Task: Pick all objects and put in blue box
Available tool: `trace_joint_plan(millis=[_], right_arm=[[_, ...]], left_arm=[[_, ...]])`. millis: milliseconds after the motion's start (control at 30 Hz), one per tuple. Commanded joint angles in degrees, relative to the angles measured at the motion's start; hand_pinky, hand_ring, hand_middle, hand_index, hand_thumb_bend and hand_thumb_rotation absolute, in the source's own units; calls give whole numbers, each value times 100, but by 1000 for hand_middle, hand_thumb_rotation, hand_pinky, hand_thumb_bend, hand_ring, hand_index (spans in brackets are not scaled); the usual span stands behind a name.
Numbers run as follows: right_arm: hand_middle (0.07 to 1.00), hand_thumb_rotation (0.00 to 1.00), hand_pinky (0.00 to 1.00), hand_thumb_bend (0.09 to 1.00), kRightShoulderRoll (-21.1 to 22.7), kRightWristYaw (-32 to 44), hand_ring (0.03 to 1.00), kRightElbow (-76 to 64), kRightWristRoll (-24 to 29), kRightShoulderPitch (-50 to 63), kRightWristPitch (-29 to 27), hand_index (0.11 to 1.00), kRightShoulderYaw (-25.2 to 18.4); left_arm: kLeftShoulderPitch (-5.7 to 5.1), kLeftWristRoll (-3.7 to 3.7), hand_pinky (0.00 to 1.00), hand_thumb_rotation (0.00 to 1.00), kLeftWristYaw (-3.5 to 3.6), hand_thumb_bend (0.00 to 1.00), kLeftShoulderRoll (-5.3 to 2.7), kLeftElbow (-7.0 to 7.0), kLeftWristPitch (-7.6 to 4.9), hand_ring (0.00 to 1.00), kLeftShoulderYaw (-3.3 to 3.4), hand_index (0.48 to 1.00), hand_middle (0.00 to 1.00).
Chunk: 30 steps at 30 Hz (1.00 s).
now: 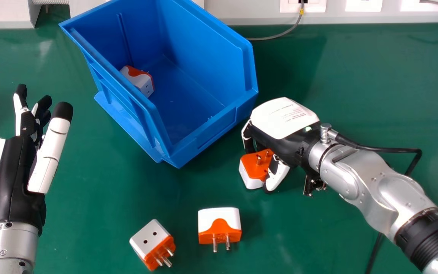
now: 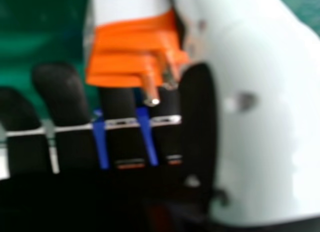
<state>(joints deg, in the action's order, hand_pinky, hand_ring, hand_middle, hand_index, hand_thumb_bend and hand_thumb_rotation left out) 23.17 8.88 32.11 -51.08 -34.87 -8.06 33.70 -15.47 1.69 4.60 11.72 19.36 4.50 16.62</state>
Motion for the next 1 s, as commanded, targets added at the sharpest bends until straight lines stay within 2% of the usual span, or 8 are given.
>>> trace_joint_plan(millis=[0, 167, 367, 467, 700, 867, 967], right_arm=[[412, 0, 137, 514, 139, 289, 187, -38, 148, 22, 58, 481, -91], [406, 0, 136, 513, 146, 681, 188, -354, 452, 105, 234, 481, -306], [399, 0, 144, 513, 177, 913, 198, -689, 528, 172, 352, 482, -403], [396, 0, 142, 514, 271, 1094, 195, -1147, 653, 305, 341, 481, -509], [413, 0, 133, 516, 682, 1177, 183, -2056, 907, 544, -219, 477, -738], [436, 0, 99, 518, 1031, 1025, 145, -2692, 935, 585, -772, 475, -969], [440, 0, 83, 518, 991, 1162, 130, -3132, 1159, 650, -673, 477, -1244]], left_arm=[[84, 24, 917, 886, -31, 736, 13, 35, -35, 976, 29, 963, 970], [128, 80, 917, 882, 2, 739, 29, -60, -77, 976, 37, 962, 970], [122, 21, 916, 877, -28, 742, 25, -8, -46, 976, 0, 962, 969], [115, 21, 916, 875, -37, 739, 14, 5, -27, 976, -5, 962, 969], [115, 49, 916, 869, -22, 740, 25, -22, -28, 976, 8, 961, 968], [116, 38, 916, 863, -27, 740, 24, -13, -2, 976, -1, 961, 967], [126, 45, 916, 861, -25, 740, 25, 8, 13, 976, -4, 961, 967]])
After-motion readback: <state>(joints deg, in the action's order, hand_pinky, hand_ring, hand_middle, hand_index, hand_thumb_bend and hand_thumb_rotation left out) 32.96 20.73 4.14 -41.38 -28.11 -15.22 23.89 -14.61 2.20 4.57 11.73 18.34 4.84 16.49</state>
